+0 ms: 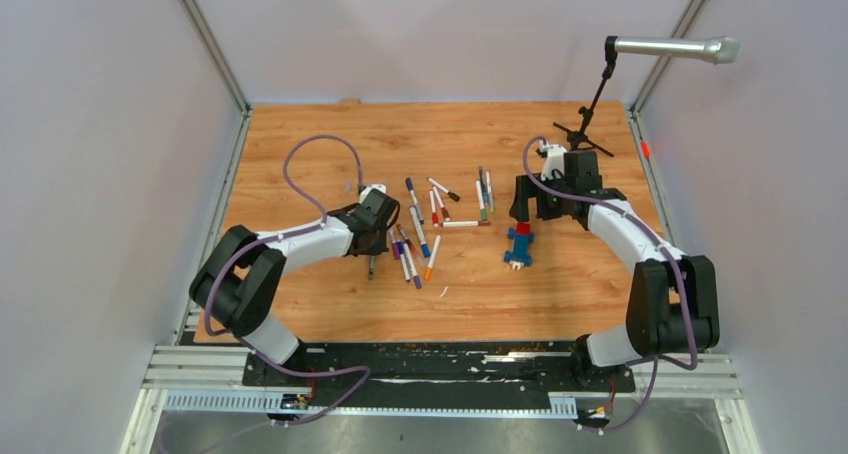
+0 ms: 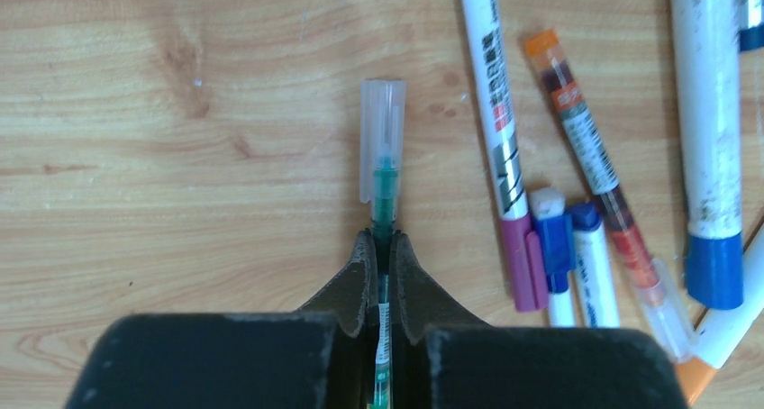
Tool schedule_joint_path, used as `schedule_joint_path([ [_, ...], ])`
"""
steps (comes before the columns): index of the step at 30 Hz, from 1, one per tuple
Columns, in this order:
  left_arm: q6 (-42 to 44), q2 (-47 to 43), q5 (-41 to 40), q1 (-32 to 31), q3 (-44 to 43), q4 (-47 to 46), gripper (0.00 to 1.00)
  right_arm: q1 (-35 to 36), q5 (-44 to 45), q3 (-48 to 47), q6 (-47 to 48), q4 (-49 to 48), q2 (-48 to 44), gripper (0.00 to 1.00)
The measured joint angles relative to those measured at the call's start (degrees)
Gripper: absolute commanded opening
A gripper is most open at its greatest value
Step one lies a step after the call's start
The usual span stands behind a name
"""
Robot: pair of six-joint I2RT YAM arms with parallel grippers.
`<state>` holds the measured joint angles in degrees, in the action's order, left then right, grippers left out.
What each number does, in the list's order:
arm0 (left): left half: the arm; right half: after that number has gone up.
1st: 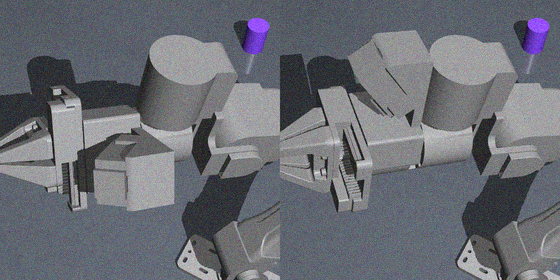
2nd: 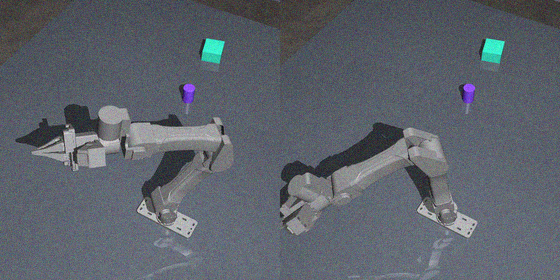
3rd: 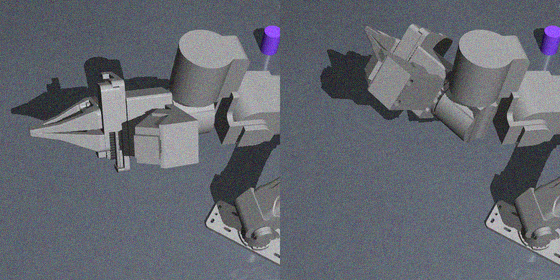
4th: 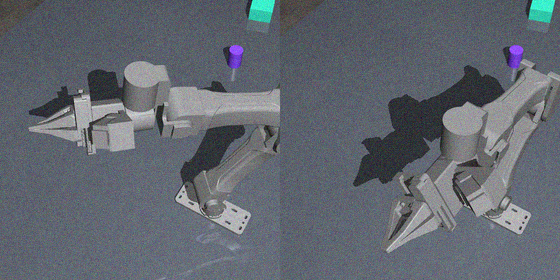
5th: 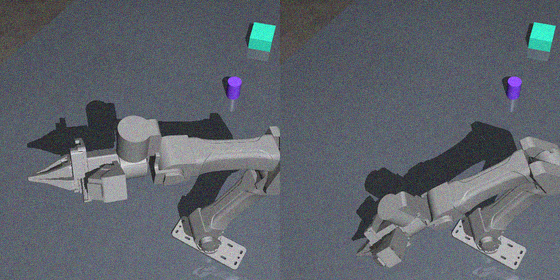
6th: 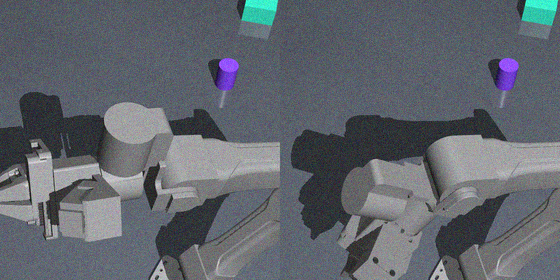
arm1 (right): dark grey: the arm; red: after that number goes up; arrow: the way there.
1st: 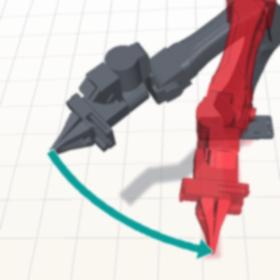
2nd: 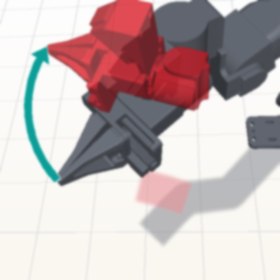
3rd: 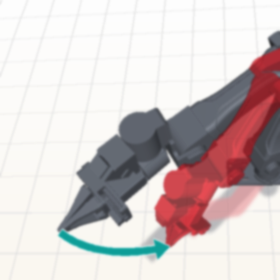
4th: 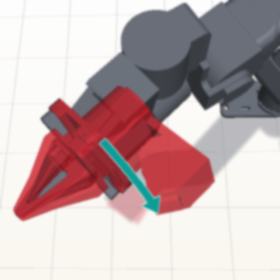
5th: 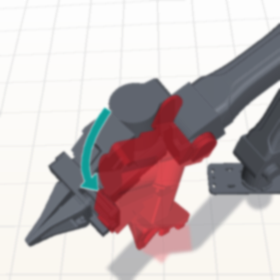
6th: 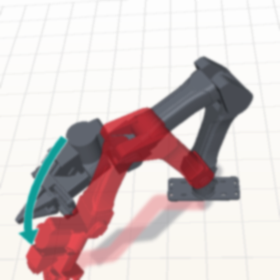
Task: Open the pen caps
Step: Pick up the pen from the center of the board.
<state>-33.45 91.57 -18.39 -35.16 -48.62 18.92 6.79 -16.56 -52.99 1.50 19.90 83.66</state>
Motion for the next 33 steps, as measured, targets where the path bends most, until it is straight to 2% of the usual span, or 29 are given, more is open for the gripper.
schedule_joint_path([
  [5, 0.04, -6.03, 1.36, 0.04, 4.35, 1.29, 0.0, 0.0, -12.59, 0.0, 5.55, 2.01, -2.82, 0.91],
  [9, -1.07, -16.5, 4.22, 0.04, 8.13, -0.02, 0.0, 0.04, -24.96, 0.0, 9.14, 2.71, -5.64, 0.89],
  [13, -4.15, -27.8, 11.13, 0.04, 13.46, -10.43, 0.0, 0.07, -36.46, 0.63, 9.9, 1.62, -7.78, 0.86],
  [16, -8.28, -32.06, 16.9, 0.02, 17.73, -21.0, 0.0, 0.57, -43.58, 2.99, 7.78, -1.9, -8.98, 0.85],
  [20, -15.21, -31.91, 21.44, -1.27, 21.7, -34.4, 0.0, 3.02, -50.07, 6.86, 3.63, -7.48, -10.62, 0.85],
  [24, -20.0, -30.08, 21.75, -4.7, 21.99, -44.46, 0.0, 6.78, -52.65, 7.78, 0.33, -11.32, -10.69, 0.83],
  [33, -24.3, -21.05, 17.79, -12.7, 16.46, -57.57, 0.0, 11.54, -53.31, 8.11, -5.95, -16.06, -8.44, 0.79],
])
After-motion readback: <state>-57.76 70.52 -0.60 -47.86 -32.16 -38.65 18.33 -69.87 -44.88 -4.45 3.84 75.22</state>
